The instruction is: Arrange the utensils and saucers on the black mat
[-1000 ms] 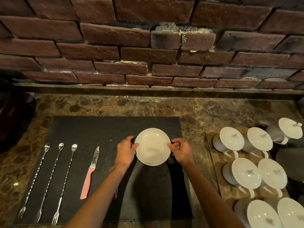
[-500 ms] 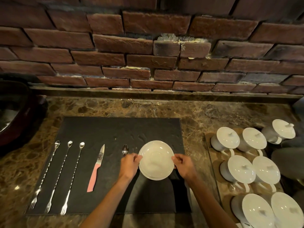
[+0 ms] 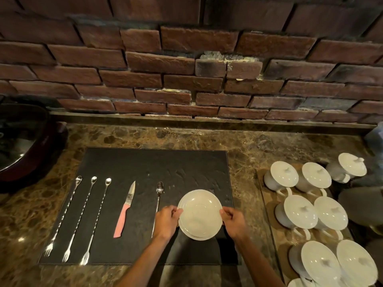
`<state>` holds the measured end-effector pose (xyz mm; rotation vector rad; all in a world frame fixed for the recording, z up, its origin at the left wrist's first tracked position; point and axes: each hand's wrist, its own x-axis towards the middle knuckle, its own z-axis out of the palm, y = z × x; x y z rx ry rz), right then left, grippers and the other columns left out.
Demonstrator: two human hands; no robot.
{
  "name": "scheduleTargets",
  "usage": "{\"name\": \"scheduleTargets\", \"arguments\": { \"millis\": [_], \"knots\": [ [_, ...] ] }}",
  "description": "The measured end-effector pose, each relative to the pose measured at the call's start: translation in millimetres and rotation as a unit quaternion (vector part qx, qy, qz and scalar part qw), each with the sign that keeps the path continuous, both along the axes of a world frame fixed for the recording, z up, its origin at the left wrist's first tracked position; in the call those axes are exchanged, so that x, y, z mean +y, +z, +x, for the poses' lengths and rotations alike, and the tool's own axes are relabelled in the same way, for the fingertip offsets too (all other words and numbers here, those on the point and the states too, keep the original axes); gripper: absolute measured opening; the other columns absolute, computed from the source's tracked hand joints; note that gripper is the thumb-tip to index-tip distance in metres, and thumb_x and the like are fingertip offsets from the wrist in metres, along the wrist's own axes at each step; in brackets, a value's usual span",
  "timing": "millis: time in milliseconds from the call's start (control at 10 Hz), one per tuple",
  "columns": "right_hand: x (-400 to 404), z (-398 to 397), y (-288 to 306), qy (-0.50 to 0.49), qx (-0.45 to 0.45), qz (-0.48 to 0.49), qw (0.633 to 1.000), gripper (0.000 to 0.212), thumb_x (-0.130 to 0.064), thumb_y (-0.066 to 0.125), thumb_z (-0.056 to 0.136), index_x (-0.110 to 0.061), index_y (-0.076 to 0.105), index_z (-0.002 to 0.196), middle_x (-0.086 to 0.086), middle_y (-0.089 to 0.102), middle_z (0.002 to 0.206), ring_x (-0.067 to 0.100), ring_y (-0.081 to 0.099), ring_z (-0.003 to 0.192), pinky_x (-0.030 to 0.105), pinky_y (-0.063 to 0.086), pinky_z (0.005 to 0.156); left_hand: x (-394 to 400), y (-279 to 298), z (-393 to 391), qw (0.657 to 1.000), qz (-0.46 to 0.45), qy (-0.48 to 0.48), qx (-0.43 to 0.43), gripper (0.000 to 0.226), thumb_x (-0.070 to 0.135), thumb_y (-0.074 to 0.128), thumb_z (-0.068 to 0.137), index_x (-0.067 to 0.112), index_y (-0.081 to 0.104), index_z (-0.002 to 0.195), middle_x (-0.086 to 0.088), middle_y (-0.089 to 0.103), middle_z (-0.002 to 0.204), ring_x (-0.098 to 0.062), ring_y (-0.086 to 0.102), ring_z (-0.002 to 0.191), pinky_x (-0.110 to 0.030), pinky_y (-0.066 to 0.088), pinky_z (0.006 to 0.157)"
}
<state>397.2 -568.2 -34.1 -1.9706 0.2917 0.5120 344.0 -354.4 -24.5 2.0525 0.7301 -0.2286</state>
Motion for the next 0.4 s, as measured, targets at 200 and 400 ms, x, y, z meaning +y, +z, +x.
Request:
{"name": "scheduleTargets", "arguments": {
  "millis": [200,400],
  "knots": [
    [-0.3,0.0,-1.3,-0.024,0.017,0.009,1.000,0.020,-0.021,0.057,0.098,-0.011,0.073,0.102,-0.004,0.073,0.084,0.006,0.065,0.072,0.012,0.047,0.056,-0.3,-0.7,-1.9,1.000,-0.009,0.001,0.005,0.020,0.023,0.062,0.100,0.007,0.072,0.104,-0.007,0.069,0.078,-0.016,0.063,0.070,-0.033,0.053,0.079],
    [-1.2,6.8,25.0,-0.058,0.037,-0.017,0.997,0.026,-0.030,0.057,0.097,-0.007,0.070,0.099,0.006,0.067,0.086,0.022,0.060,0.081,0.031,0.046,0.073,1.3,21.1,-9.6,0.996,-0.059,0.046,-0.049,0.022,0.020,0.061,0.101,0.004,0.069,0.114,-0.009,0.071,0.078,-0.016,0.062,0.059,-0.037,0.056,0.074]
  ]
}}
